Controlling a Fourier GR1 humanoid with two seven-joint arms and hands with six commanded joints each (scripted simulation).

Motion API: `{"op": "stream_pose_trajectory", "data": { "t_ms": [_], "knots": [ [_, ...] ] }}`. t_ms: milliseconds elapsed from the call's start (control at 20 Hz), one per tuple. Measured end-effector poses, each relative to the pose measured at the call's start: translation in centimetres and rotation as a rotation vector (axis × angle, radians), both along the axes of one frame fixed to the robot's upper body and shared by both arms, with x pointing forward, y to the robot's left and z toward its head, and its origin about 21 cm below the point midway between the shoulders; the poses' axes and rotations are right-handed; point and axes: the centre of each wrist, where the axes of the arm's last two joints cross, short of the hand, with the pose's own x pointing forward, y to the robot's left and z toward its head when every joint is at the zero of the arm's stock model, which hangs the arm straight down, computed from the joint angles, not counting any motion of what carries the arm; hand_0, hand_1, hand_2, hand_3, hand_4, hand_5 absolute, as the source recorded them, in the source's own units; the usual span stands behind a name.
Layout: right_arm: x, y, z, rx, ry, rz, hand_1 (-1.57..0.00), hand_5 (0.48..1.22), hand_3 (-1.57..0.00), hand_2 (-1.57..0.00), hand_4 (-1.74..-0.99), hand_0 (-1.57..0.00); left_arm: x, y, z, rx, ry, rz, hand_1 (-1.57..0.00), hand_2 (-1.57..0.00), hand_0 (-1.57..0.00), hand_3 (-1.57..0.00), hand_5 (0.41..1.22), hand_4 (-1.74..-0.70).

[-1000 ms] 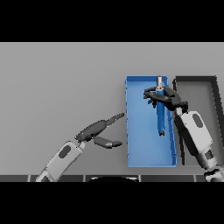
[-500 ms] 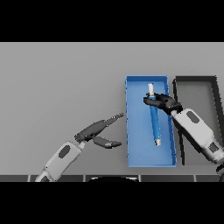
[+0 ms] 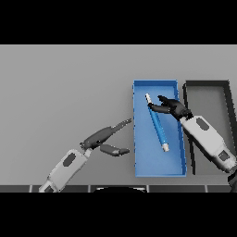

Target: Pick up the blue pipe and place it into the blue bin.

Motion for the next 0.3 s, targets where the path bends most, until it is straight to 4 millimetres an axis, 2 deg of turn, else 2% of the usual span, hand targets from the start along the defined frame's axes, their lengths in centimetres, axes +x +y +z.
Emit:
{"op": "stream_pose_trajectory", "data": {
  "t_ms": [300],
  "knots": [
    [0.02, -0.22, 0.06, 0.015, 0.000, 0.024, -0.01, 0.677, -0.01, -0.01, -1.129, -0.01, 0.15, -0.26, -0.62, 0.016, 0.015, 0.000, 0.00, 0.00, 0.00, 0.00, 0.468, -0.92]
  ]
}}
